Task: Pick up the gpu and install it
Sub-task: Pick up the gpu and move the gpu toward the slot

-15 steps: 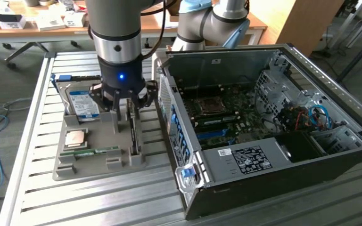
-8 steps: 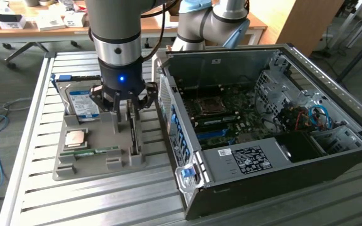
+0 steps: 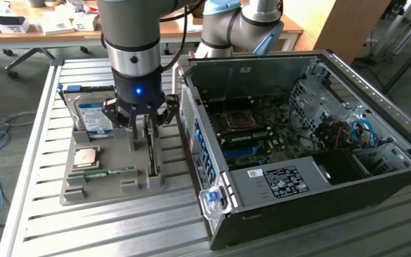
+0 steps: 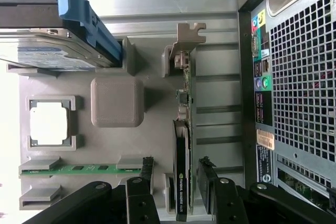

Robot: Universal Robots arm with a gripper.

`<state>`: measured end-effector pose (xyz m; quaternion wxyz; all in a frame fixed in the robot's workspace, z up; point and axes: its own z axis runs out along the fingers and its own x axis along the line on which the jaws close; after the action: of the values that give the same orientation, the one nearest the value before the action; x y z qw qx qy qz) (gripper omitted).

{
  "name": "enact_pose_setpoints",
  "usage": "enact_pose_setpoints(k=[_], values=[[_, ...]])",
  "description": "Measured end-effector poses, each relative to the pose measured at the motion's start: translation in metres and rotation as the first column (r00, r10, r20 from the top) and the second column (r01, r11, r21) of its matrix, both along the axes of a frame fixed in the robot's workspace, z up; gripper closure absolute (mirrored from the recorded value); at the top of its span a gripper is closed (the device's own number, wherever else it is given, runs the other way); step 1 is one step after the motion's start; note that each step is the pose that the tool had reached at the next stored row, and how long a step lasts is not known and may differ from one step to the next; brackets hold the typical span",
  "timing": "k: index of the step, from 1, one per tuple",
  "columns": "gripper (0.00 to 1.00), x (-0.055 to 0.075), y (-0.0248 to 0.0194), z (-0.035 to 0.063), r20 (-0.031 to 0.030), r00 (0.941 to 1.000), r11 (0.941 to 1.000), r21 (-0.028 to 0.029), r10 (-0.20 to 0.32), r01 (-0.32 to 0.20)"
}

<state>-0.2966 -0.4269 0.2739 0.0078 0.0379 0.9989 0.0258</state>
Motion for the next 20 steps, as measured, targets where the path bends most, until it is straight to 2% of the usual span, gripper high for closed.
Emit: enact_pose_setpoints(k=[20], values=[[0.53, 0.0045, 0.0, -0.0021, -0.0012, 1.0, 1.0, 0.0, 0.0, 0.0]])
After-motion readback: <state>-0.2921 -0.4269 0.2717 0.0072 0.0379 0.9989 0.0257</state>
